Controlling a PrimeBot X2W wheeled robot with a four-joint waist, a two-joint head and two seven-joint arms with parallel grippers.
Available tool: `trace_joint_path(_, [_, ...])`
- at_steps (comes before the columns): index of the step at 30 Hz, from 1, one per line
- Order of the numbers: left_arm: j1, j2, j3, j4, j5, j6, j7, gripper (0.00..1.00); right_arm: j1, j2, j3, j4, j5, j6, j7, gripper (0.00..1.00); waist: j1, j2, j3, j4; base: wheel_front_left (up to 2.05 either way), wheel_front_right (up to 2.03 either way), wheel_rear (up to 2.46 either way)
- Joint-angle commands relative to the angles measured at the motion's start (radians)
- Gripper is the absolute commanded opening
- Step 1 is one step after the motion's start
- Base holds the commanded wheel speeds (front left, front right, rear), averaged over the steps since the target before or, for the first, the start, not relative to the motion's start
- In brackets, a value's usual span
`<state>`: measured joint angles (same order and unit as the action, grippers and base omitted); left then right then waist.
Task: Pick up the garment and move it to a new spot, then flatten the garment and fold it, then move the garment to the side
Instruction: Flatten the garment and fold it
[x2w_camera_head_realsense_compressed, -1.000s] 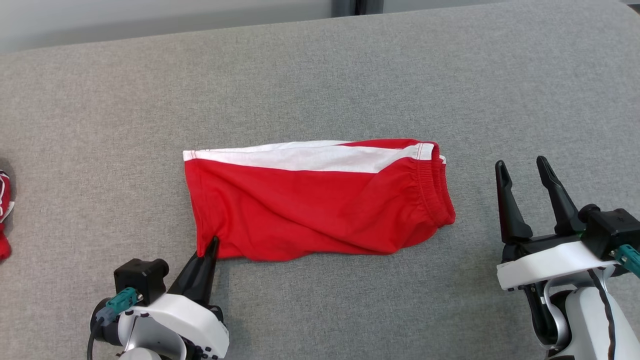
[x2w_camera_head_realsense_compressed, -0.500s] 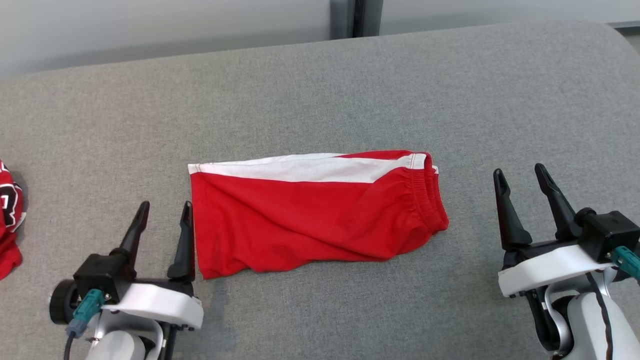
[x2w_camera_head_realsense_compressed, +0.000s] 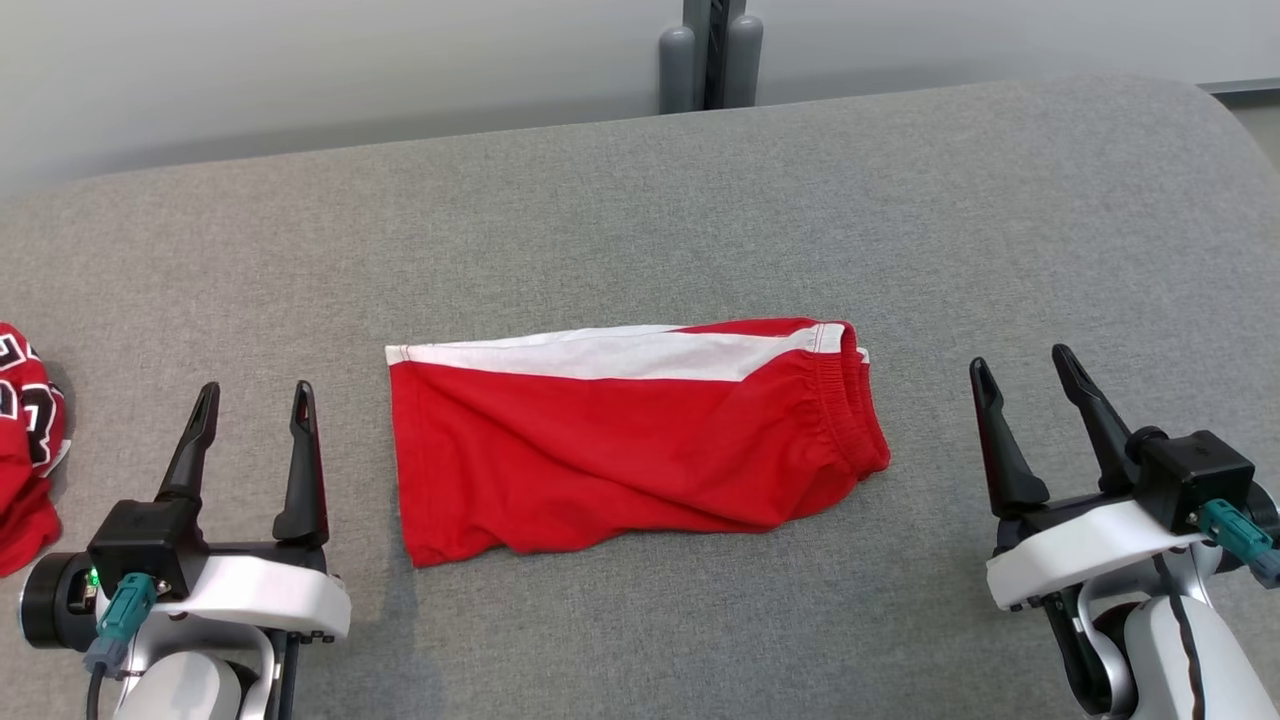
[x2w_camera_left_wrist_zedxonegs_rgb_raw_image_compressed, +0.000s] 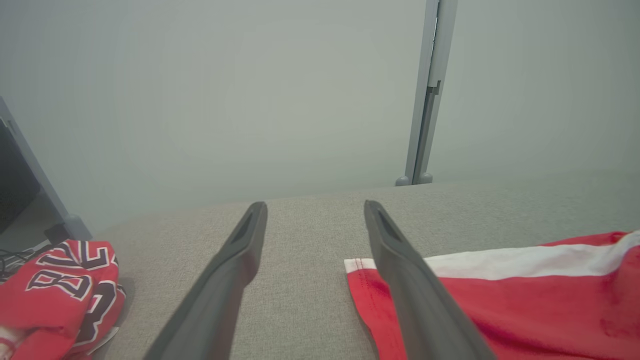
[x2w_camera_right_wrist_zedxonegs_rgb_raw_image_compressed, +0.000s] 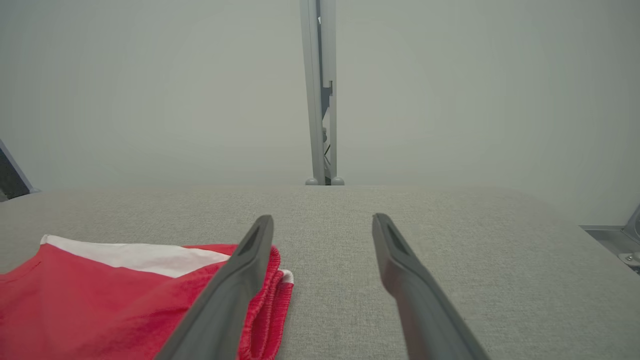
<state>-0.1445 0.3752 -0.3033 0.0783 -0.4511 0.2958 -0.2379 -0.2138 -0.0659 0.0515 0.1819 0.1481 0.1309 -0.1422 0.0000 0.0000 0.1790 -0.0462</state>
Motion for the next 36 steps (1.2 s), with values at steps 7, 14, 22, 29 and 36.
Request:
trace_joint_path(7, [0.007, 0.005, -0.006, -0.008, -0.008, 0.005, 0.008, 1.00, 0.010, 0.000, -0.007, 0.000, -0.011, 0.000, 0.006, 1.00, 0.0000, 0.0000, 0.002, 0.012, 0.00, 0.00, 0.00])
trace_joint_path(14, [-0.024, 0.009, -0.019, -0.016, -0.004, -0.002, 0.018, 1.00, -0.038, -0.001, 0.016, 0.011, -0.017, 0.000, 0.028, 1.00, 0.0000, 0.0000, 0.021, 0.047, 0.00, 0.00, 0.00])
trace_joint_path(22, [-0.071, -0.008, -0.035, -0.016, 0.000, -0.013, 0.015, 1.00, -0.085, 0.005, 0.106, 0.109, 0.007, 0.000, 0.073, 1.00, 0.0000, 0.0000, 0.058, 0.099, 0.00, 0.00, 0.00])
trace_joint_path(29, [-0.101, -0.017, -0.038, -0.007, 0.000, -0.023, 0.003, 1.00, -0.123, 0.007, 0.069, 0.237, -0.013, 0.000, 0.076, 1.00, 0.0000, 0.0000, 0.090, 0.124, 0.00, 0.00, 0.00])
trace_joint_path(36, [-0.114, -0.020, -0.031, -0.004, -0.003, -0.030, -0.008, 1.00, -0.122, 0.007, 0.005, 0.312, -0.006, 0.000, 0.063, 1.00, 0.0000, 0.0000, 0.100, 0.130, 0.00, 0.00, 0.00])
